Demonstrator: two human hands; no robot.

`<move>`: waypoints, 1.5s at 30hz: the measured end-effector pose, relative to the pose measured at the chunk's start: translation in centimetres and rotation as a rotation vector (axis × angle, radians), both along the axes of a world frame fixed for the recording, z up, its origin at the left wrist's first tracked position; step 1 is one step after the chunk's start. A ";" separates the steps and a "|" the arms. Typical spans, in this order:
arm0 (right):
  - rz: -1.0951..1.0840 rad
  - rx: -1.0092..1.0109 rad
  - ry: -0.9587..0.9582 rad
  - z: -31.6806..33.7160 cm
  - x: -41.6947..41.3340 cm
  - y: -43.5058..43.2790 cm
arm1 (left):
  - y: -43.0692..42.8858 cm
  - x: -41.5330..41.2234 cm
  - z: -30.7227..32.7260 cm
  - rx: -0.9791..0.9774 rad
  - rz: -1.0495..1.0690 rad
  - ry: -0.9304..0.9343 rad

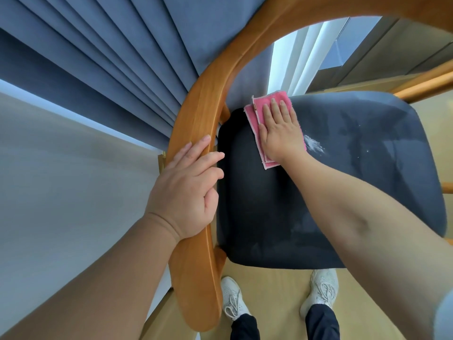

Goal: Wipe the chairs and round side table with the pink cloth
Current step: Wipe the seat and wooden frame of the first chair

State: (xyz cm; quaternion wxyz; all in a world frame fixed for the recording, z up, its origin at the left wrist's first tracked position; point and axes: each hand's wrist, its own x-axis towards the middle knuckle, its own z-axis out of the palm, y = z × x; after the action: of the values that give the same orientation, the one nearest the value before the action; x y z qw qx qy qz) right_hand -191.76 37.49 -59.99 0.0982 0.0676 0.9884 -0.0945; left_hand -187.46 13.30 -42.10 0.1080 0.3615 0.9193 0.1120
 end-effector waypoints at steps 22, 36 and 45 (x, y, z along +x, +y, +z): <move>0.283 -0.067 -0.066 -1.6 23.6 -10.9 | 0.2 0.2 -0.3 0.014 0.003 0.076; 0.229 0.025 -0.032 -1.0 23.2 0.8 | 6.2 5.0 -0.3 -0.299 -0.001 0.034; 0.267 -0.030 -0.021 -0.5 13.7 3.1 | 8.2 6.5 -4.9 -0.285 0.267 -0.123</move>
State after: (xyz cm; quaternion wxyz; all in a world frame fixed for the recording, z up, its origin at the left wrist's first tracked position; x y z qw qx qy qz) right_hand -178.09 40.57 -60.49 0.1214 -0.0650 0.9860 -0.0945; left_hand -180.98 21.47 -47.01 0.1981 0.2101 0.9573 0.0161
